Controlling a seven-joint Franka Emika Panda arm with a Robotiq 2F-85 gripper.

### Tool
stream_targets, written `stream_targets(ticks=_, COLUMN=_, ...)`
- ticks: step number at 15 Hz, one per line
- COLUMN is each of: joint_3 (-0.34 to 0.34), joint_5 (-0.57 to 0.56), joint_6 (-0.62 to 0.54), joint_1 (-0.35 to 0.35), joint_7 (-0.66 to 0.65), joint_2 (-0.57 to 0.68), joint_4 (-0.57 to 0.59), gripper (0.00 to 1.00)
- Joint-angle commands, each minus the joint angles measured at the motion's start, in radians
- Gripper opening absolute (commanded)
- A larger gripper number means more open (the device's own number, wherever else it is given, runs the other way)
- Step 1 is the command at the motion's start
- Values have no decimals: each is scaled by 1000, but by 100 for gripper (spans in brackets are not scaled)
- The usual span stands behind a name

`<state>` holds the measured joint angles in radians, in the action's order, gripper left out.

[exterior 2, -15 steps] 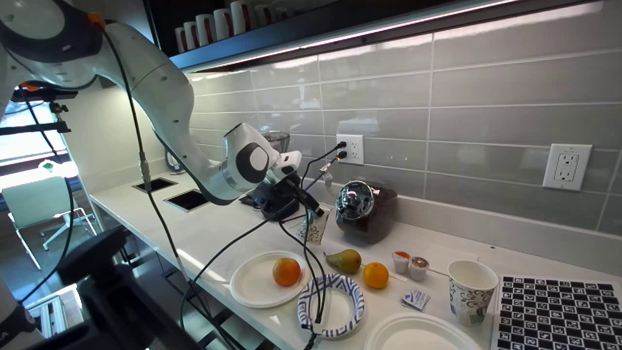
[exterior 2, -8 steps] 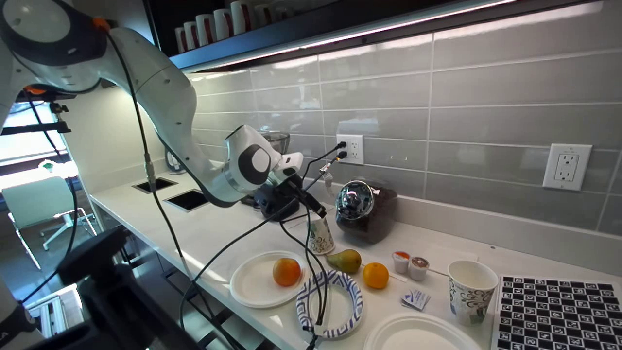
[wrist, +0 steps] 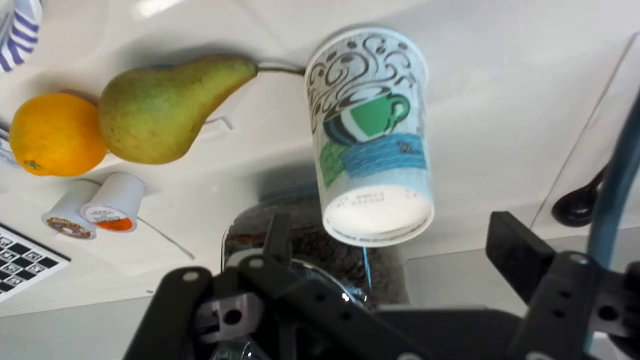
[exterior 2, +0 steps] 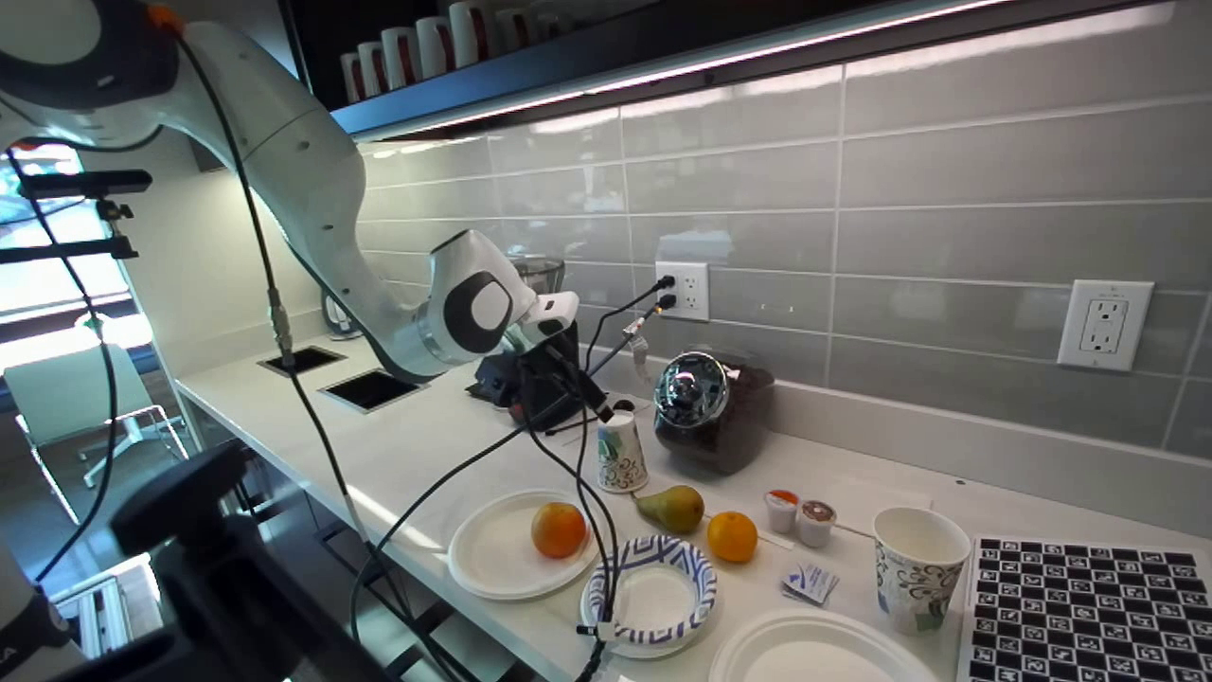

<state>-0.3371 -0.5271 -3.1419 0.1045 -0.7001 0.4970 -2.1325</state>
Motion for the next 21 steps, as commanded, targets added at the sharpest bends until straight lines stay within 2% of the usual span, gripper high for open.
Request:
stream_targets(ticks=1, joint_3=265, joint_5=111, joint_6=209, joint_1=-212, joint_7=214, joint_2=-177, joint_4=-129, gripper=100)
stream_targets(ticks=2, joint_3=332, joint_5=160, joint_6=275, joint_1=-271, joint_7=265, joint_2=-192, joint_4=-127, gripper=100)
stream_targets(ticks=3, joint_3=361, joint_5=217, joint_6=361, joint_1=-293, joint_7=309, joint_2=-225, joint_4=-130, gripper=100)
stream_targets(ticks=4, joint_3=304, joint_5=326, joint_6=416, joint_1=-236, joint_7=391, joint_2=-237, joint_4=-124, gripper=100)
stream_targets(ticks=6, joint_3=265, joint_5=351, joint_6=560, joint_1=-220, joint_7=420, joint_2=-284, joint_4=-105, gripper=100)
stream_targets(ticks=8, joint_3=215, joint_5=312, joint_6=688, joint_1=-202, joint_7=384, joint_2=-309, joint_4=-83, gripper=100)
stream_targets(ticks=12, joint_3=219, joint_5=366, joint_6=827, joint_1=-231, joint_7=557, joint_2=-313, joint_4=-59, gripper=100)
stream_targets(ticks=15, joint_3=204, joint_5=324, joint_6=797, joint_1=-229, joint_7=590, joint_2=-283, joint_4=-63, gripper=100)
stream_targets(ticks=21, joint_3=207, joint_5=360, joint_6=661, joint_1=-238, joint_7=643, joint_2=-210, joint_4=-94, gripper=100)
